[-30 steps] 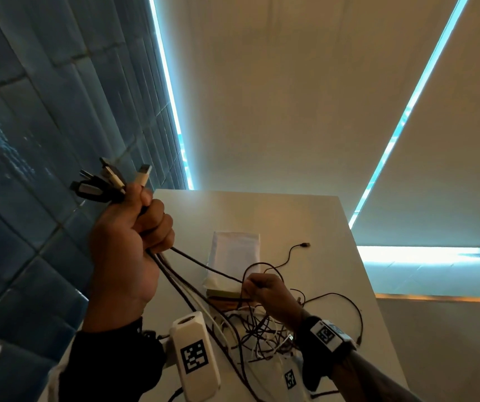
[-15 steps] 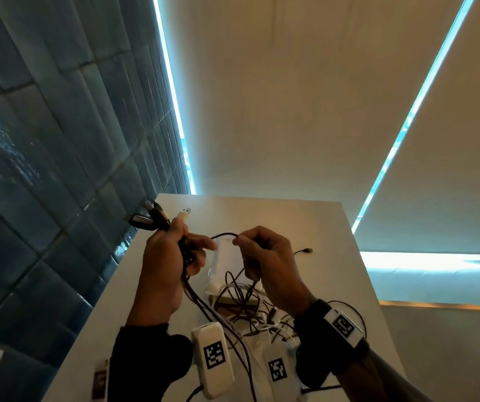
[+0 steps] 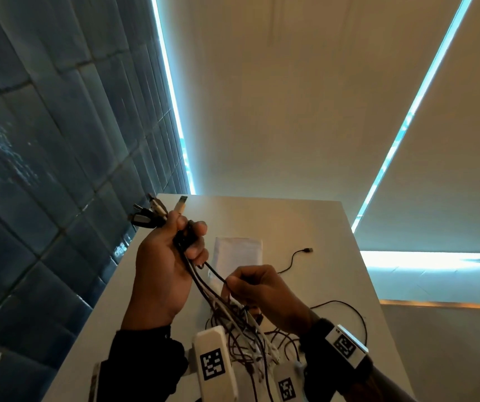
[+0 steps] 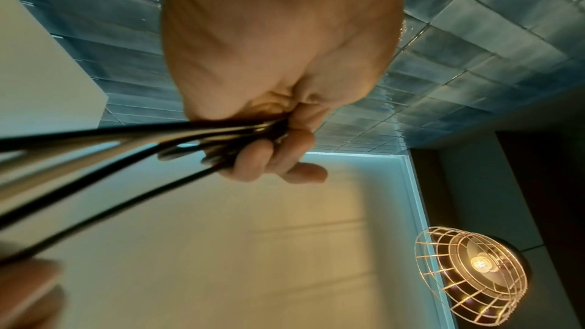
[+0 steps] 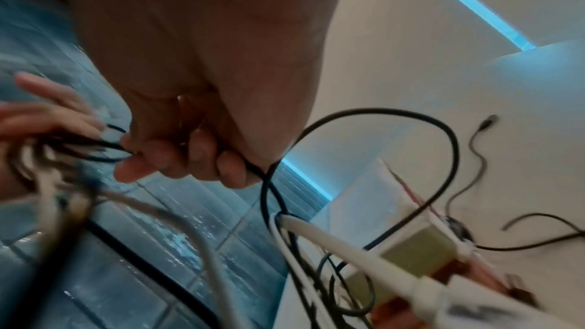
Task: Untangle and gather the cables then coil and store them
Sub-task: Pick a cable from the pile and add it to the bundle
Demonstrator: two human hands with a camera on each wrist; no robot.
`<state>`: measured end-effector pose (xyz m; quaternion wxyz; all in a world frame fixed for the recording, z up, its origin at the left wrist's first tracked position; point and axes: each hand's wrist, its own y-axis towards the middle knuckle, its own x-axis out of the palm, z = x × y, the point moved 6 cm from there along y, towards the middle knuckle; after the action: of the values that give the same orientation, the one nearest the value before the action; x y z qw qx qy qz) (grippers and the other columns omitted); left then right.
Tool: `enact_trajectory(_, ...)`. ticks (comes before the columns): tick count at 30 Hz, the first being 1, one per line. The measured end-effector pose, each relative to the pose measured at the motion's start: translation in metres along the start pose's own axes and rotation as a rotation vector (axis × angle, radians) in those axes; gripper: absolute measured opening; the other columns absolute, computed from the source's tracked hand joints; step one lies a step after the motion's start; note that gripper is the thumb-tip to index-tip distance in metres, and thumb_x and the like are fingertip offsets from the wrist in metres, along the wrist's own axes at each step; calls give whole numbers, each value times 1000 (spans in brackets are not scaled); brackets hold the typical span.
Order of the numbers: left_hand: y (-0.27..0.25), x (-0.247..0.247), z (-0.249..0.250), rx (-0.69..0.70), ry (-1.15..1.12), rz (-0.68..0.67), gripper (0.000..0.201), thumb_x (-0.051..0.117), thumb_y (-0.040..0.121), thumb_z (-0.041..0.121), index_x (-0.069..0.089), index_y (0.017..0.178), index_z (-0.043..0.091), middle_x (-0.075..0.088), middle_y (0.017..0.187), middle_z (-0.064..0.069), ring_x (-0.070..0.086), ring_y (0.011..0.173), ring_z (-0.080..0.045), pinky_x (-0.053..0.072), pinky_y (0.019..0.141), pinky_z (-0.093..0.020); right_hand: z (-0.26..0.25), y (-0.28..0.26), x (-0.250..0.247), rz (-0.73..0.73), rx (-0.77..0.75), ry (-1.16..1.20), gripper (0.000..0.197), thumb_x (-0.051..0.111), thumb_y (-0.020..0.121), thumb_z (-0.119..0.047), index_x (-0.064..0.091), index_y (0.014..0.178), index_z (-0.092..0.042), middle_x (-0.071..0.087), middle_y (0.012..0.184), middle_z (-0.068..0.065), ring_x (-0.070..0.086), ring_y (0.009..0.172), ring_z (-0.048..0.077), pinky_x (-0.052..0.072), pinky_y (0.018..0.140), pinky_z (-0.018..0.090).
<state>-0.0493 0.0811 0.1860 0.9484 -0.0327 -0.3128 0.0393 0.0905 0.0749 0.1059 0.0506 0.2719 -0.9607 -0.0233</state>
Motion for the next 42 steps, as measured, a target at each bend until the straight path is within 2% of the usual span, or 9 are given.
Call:
enact_trajectory(6, -2, 0, -1, 41, -11, -37, 24, 43, 92, 32, 47, 71, 19, 57, 67, 0, 27, 42, -8, 29, 44, -20, 26, -1, -9, 36, 83, -84, 23, 50, 98, -11, 65, 82, -3, 62, 59, -13, 52, 54, -4, 40, 56, 9)
enact_trajectory(11, -4, -1, 6, 95, 25, -21, 29, 35, 100, 25, 43, 73, 18, 67, 77, -5, 25, 39, -6, 28, 42, -19, 36, 2, -12, 12, 118, -143, 30, 48, 100, -16, 62, 74, -17, 61, 65, -12, 53, 61, -3, 43, 63, 12)
enact_trajectory(18, -5, -1, 28, 175, 12, -70, 27, 35, 100, 22, 44, 74, 20, 66, 78, -2, 25, 38, -4, 24, 44, -19, 72, -7, -27, 44, 203, -240, 38, 45, 102, -23, 56, 65, -24, 49, 64, -10, 45, 62, 6, 39, 65, 21)
enact_trajectory(21, -5, -1, 32, 180, 16, -91, 30, 32, 101, 23, 45, 74, 20, 63, 76, -1, 25, 38, -4, 22, 45, -21, 83, -14, -33, 94, 218, -245, 37, 46, 101, -23, 57, 66, -21, 49, 66, -4, 43, 66, 13, 37, 66, 24)
enact_trajectory(24, -5, 1, 27, 160, 33, -108, 31, 34, 101, 27, 46, 73, 22, 57, 69, 2, 25, 38, -4, 23, 44, -20, 87, -11, -35, 140, 241, -295, 33, 48, 100, -17, 59, 69, -14, 51, 66, -3, 45, 59, 3, 38, 61, 16)
enact_trajectory(27, -1, -2, 19, 108, 69, -92, 30, 35, 100, 29, 46, 73, 21, 53, 62, 3, 26, 39, -5, 25, 41, -19, 82, -6, -43, 263, 267, -336, 29, 53, 96, -17, 64, 71, -10, 54, 62, -5, 47, 54, 2, 38, 55, 18)
enact_trajectory(32, 3, -13, -5, -17, 246, 44, 28, 37, 100, 24, 42, 73, 18, 57, 63, -3, 34, 40, -8, 26, 38, -19, 45, -1, -50, 479, 186, 9, 21, 55, 95, -10, 63, 79, 1, 45, 55, 3, 37, 46, 14, 32, 44, 24)
enact_trajectory(39, -1, -10, -26, -132, 413, 82, 20, 39, 101, 26, 49, 90, 13, 74, 77, -13, 63, 53, -15, 43, 46, -24, -32, 4, -6, 238, -140, 168, 13, 52, 95, -2, 58, 85, 3, 57, 62, -6, 37, 48, 12, 32, 46, 22)
enact_trajectory(42, -2, -4, -29, -149, 237, 28, 35, 36, 101, 26, 50, 128, 8, 71, 76, -11, 69, 78, -24, 55, 69, -36, -36, 1, 8, 102, -117, 107, 16, 52, 95, -3, 62, 83, -3, 59, 64, -2, 39, 47, 11, 33, 44, 18)
